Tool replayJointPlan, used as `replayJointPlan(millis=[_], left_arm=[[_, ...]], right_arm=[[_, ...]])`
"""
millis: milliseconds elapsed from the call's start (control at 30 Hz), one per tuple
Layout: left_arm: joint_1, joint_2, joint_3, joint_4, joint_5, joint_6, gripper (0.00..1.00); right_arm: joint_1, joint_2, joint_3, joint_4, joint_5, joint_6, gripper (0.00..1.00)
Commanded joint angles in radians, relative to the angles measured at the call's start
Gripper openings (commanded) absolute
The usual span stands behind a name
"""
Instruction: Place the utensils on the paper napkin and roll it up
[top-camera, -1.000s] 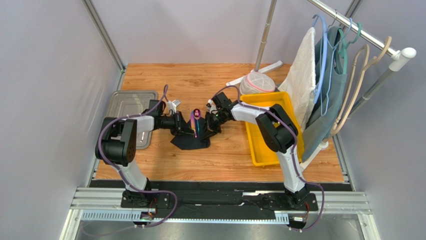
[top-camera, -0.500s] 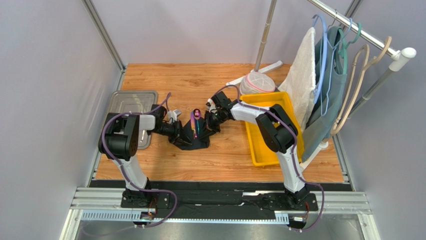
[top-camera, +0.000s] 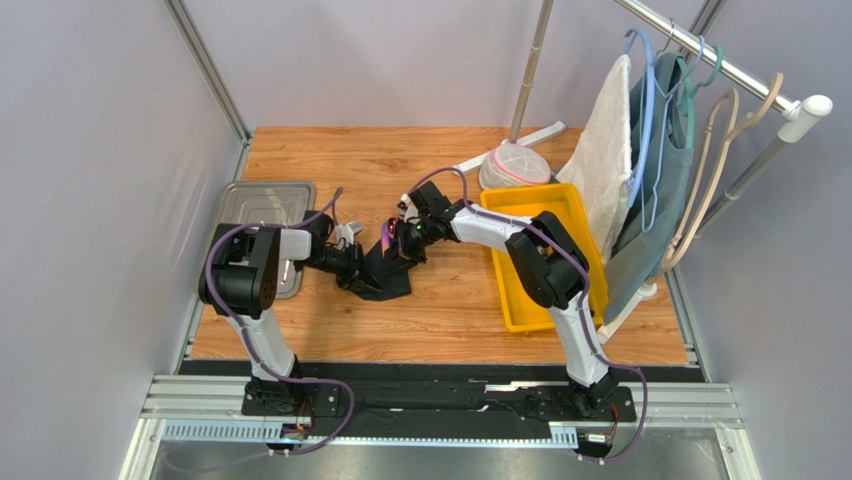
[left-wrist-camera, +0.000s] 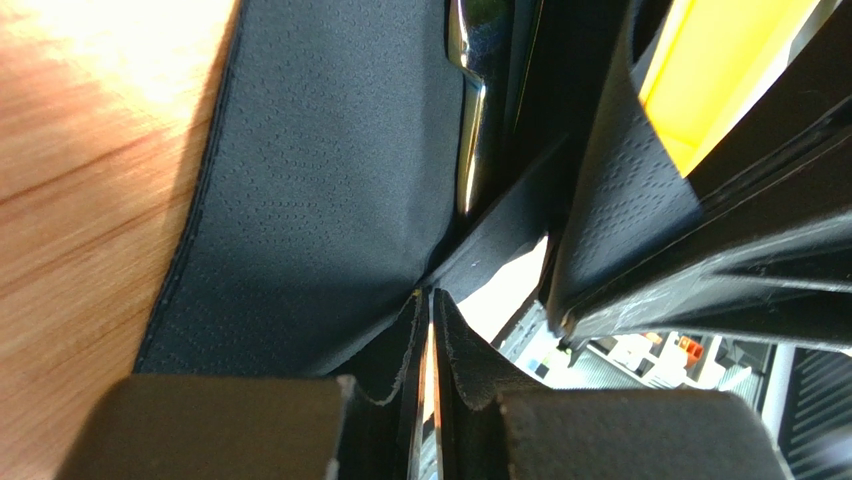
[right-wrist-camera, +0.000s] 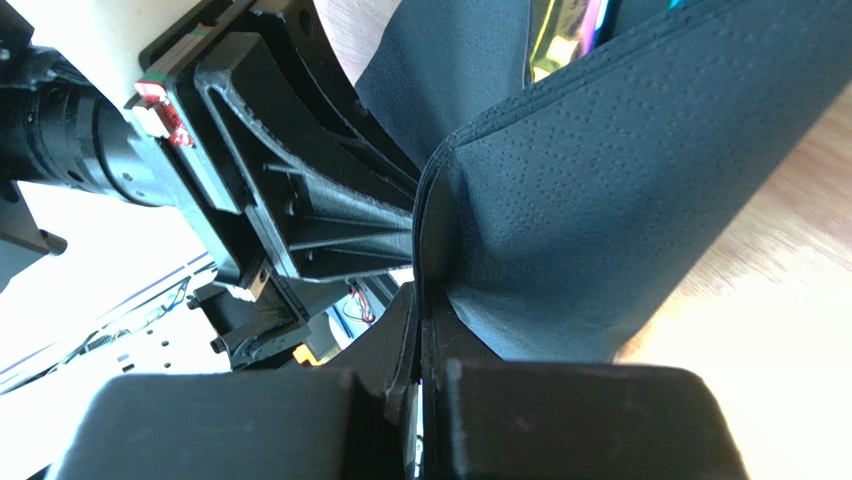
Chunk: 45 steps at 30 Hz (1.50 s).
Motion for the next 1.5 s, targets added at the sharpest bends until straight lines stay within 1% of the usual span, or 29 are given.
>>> replayJointPlan(millis=[0, 267, 400, 500, 533, 567, 600, 633, 733, 867, 933, 967, 1000, 1100, 1167, 1233, 1267, 1300, 1367, 1400, 1433, 1467], left_arm=[[0.005, 0.011, 0.023, -0.007, -0.008, 0.030, 0.13], [0.006, -0.027, 0.024, -0.007, 0.026, 0.036, 0.14], [0.031, -0.082, 0.013, -0.010, 0.055, 0.047, 0.18], [0.067, -0.127, 0.001, -0.008, 0.065, 0.050, 0.22], [0.078, -0.140, -0.003, -0.013, 0.064, 0.050, 0.24], [0.090, -0.147, -0.003, -0.013, 0.069, 0.050, 0.25], [0.119, -0.151, -0.003, -0.013, 0.072, 0.049, 0.28], [0.132, -0.157, 0.000, -0.013, 0.070, 0.049, 0.29], [0.175, -0.163, 0.019, -0.010, 0.072, 0.044, 0.36], [0.209, -0.156, 0.058, 0.019, 0.069, 0.007, 0.42], [0.210, -0.141, 0.085, 0.044, 0.067, -0.011, 0.45], [0.210, -0.133, 0.095, 0.050, 0.067, -0.026, 0.47], [0.210, -0.125, 0.101, 0.073, 0.067, -0.037, 0.48], [0.207, -0.099, 0.125, 0.111, 0.064, -0.071, 0.50], [0.196, -0.075, 0.136, 0.122, 0.069, -0.088, 0.48], [0.181, -0.059, 0.153, 0.115, 0.067, -0.088, 0.45], [0.163, -0.056, 0.156, 0.108, 0.067, -0.082, 0.41], [0.154, -0.048, 0.153, 0.110, 0.072, -0.085, 0.39], [0.132, -0.038, 0.150, 0.107, 0.075, -0.086, 0.33], [0.127, -0.027, 0.142, 0.118, 0.078, -0.089, 0.31], [0.121, -0.021, 0.141, 0.121, 0.088, -0.094, 0.27], [0.118, -0.015, 0.141, 0.119, 0.088, -0.093, 0.26]], right_arm=[[0.013, 0.036, 0.038, 0.058, -0.011, 0.052, 0.00], [0.018, 0.069, 0.031, 0.085, 0.010, 0.064, 0.00], [0.018, 0.082, 0.026, 0.097, 0.013, 0.061, 0.01], [0.018, 0.092, 0.020, 0.117, 0.006, 0.064, 0.08], [0.018, 0.095, 0.020, 0.127, 0.002, 0.066, 0.13], [0.018, 0.093, 0.020, 0.131, 0.001, 0.067, 0.15], [0.020, 0.095, 0.019, 0.134, 0.001, 0.069, 0.17], [0.020, 0.093, 0.019, 0.142, -0.001, 0.072, 0.23], [0.020, 0.095, 0.017, 0.151, -0.004, 0.078, 0.31], [0.021, 0.101, 0.015, 0.159, -0.011, 0.087, 0.35], [0.021, 0.101, 0.017, 0.162, -0.011, 0.089, 0.39], [0.021, 0.102, 0.015, 0.162, -0.011, 0.087, 0.42], [0.023, 0.101, 0.017, 0.162, -0.010, 0.089, 0.49], [0.021, 0.101, 0.020, 0.160, -0.005, 0.089, 0.49], [0.024, 0.102, 0.023, 0.160, -0.005, 0.090, 0.48], [0.024, 0.108, 0.025, 0.159, -0.005, 0.090, 0.42], [0.024, 0.110, 0.026, 0.159, -0.007, 0.090, 0.40], [0.024, 0.112, 0.026, 0.159, -0.010, 0.090, 0.35], [0.024, 0.113, 0.026, 0.160, -0.013, 0.089, 0.30], [0.026, 0.112, 0.026, 0.160, -0.013, 0.089, 0.27], [0.026, 0.113, 0.023, 0.160, -0.013, 0.087, 0.25], [0.026, 0.113, 0.022, 0.160, -0.013, 0.087, 0.24]])
